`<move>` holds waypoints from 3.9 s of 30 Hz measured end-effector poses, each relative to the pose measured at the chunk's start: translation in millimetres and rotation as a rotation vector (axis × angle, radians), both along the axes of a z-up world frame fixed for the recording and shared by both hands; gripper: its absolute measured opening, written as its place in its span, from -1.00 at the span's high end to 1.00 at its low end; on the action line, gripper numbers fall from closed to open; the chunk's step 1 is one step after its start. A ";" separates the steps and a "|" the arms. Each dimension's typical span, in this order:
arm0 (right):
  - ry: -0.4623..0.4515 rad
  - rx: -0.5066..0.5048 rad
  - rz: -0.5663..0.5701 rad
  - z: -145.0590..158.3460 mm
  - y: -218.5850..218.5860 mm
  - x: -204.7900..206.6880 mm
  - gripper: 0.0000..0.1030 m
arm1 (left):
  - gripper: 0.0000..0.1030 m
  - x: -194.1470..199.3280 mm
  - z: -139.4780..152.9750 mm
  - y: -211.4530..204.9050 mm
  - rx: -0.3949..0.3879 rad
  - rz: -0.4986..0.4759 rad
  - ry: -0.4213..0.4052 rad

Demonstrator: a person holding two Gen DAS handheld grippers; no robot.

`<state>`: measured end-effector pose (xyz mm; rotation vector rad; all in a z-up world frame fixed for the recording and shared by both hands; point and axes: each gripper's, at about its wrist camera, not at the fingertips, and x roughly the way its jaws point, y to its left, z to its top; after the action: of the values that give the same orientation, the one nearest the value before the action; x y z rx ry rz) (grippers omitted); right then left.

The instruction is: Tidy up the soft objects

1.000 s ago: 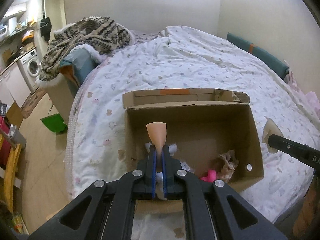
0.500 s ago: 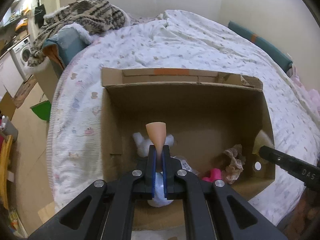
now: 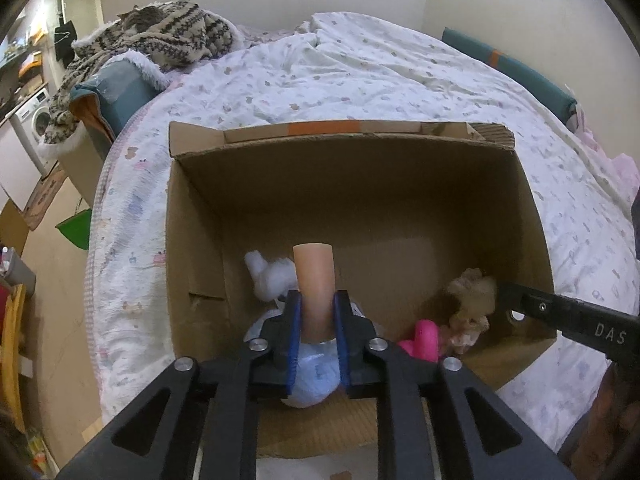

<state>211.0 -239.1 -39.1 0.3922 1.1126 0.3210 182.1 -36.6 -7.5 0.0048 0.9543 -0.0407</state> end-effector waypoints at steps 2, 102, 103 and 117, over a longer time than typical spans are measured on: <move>-0.003 0.001 0.000 0.6 0.3 -0.4 0.70 | 0.65 -0.8 -0.6 -0.5 -0.003 -0.002 0.004; -0.406 -0.286 -0.059 60.4 17.6 -139.5 -1.00 | -0.99 -150.4 52.7 33.2 -0.035 0.151 -0.185; -0.406 -0.286 -0.059 59.9 18.0 -139.9 -1.00 | -0.99 -150.7 52.7 32.6 -0.034 0.150 -0.186; -0.403 -0.290 -0.035 58.2 21.1 -140.2 -1.00 | -0.99 -152.4 52.0 34.0 -0.036 0.153 -0.189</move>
<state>70.8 -218.0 19.2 0.0819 0.7403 0.1916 29.7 -2.6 44.5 -0.0963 0.7622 0.0827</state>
